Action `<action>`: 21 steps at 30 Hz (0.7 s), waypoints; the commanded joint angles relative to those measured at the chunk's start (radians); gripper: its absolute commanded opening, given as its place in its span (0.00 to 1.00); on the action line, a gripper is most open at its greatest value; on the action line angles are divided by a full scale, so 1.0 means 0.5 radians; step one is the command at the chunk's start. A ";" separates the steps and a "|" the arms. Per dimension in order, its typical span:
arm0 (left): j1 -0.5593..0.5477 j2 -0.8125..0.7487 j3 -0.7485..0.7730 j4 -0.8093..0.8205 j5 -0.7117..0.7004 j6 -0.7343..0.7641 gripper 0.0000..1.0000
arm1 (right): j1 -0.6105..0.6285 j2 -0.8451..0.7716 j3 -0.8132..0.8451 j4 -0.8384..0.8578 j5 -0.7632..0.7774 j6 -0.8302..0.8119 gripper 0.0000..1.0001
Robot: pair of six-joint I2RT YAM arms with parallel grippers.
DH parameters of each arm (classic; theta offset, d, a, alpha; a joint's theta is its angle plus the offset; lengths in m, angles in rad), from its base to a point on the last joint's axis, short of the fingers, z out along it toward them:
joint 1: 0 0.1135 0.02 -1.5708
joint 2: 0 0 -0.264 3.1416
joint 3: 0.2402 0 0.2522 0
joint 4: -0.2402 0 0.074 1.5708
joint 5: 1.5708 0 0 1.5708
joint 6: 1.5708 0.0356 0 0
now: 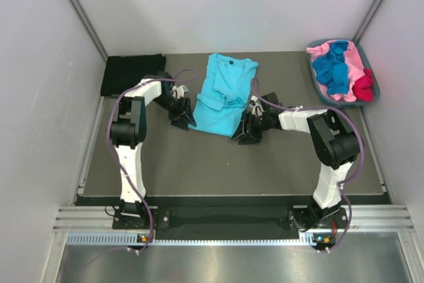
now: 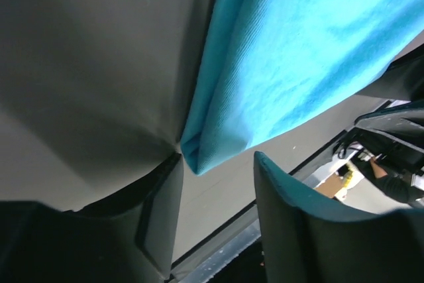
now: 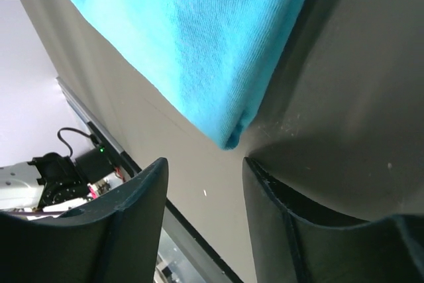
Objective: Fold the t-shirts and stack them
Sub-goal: Fold the tshirt
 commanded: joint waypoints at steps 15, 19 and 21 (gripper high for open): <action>-0.035 0.052 0.027 0.091 -0.091 -0.030 0.32 | -0.032 0.151 0.108 0.082 0.229 0.079 0.38; -0.041 0.052 0.027 0.103 -0.103 -0.030 0.09 | -0.044 0.121 0.046 0.061 0.241 0.067 0.18; -0.047 0.049 0.024 0.109 -0.106 -0.030 0.00 | -0.053 0.096 0.000 0.061 0.238 0.063 0.08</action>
